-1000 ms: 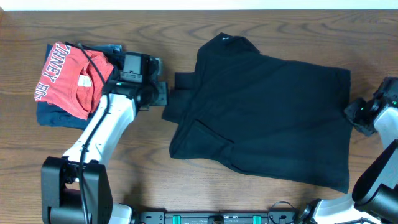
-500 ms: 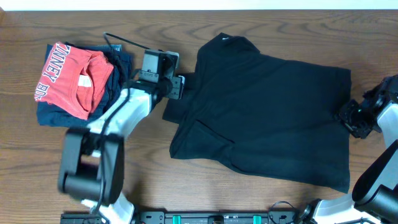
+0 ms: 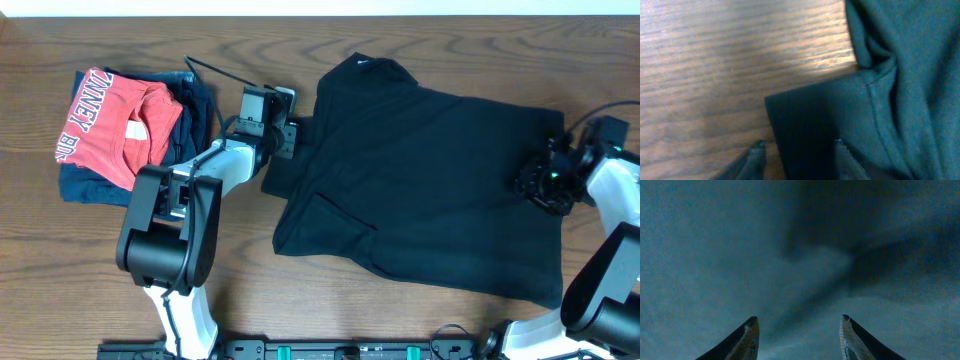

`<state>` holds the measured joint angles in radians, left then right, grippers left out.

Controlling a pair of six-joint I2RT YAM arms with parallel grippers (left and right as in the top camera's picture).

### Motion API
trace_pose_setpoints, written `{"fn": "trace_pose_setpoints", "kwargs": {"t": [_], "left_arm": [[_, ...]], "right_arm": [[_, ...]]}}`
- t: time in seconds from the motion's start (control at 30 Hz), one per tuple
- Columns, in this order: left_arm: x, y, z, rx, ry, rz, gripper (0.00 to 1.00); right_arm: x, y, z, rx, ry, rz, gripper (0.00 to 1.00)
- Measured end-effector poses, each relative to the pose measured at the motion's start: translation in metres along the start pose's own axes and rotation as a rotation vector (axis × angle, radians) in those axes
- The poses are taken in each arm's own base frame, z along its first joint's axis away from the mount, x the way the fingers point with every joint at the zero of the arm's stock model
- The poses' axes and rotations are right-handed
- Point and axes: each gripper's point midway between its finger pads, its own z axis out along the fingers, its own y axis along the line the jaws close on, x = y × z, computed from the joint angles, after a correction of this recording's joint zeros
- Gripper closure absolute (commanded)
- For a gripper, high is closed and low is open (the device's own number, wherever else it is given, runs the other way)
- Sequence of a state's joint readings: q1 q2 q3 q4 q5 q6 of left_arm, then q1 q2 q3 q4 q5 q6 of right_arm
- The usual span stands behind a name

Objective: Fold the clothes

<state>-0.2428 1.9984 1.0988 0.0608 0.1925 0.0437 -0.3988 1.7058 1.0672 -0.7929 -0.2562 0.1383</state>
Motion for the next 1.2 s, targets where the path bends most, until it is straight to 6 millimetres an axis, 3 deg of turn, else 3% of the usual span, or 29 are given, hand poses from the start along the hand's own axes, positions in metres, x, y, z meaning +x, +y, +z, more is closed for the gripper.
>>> {"fn": "trace_pose_setpoints", "kwargs": {"t": [0.1, 0.27, 0.4, 0.53, 0.6, 0.67, 0.77, 1.03, 1.2], "left_arm": [[0.000, 0.001, 0.001, 0.000, -0.002, 0.001, 0.93], [-0.005, 0.010, 0.000, -0.005, -0.021, -0.011, 0.94], [-0.007, 0.036, -0.005, -0.037, -0.033, -0.056, 0.94], [-0.011, 0.065, -0.016, -0.075, -0.053, -0.123, 0.94], [-0.013, 0.072, -0.020, -0.070, -0.062, -0.143, 0.76], [-0.015, 0.069, -0.022, -0.031, -0.069, -0.154, 0.60], [-0.017, 0.054, -0.021, 0.028, -0.073, -0.159, 0.52], [-0.019, 0.014, -0.016, 0.117, -0.064, -0.078, 0.49], [-0.022, 0.007, -0.013, 0.131, -0.084, -0.042, 0.50]], "right_arm": [[0.002, 0.008, 0.002, 0.002, 0.005, -0.035, 0.51], [0.004, 0.003, 0.007, 0.035, 0.001, -0.031, 0.51], [0.014, -0.007, 0.016, 0.074, 0.016, -0.021, 0.51], [0.027, -0.017, 0.028, 0.099, 0.031, -0.015, 0.51], [0.034, -0.020, 0.033, 0.106, 0.041, -0.012, 0.48], [0.033, -0.020, 0.033, 0.104, 0.029, -0.013, 0.47], [0.032, -0.020, 0.033, 0.104, 0.026, -0.014, 0.48], [0.033, -0.020, 0.034, 0.104, 0.025, -0.014, 0.48], [0.033, -0.020, 0.034, 0.104, 0.025, -0.014, 0.48]]}}
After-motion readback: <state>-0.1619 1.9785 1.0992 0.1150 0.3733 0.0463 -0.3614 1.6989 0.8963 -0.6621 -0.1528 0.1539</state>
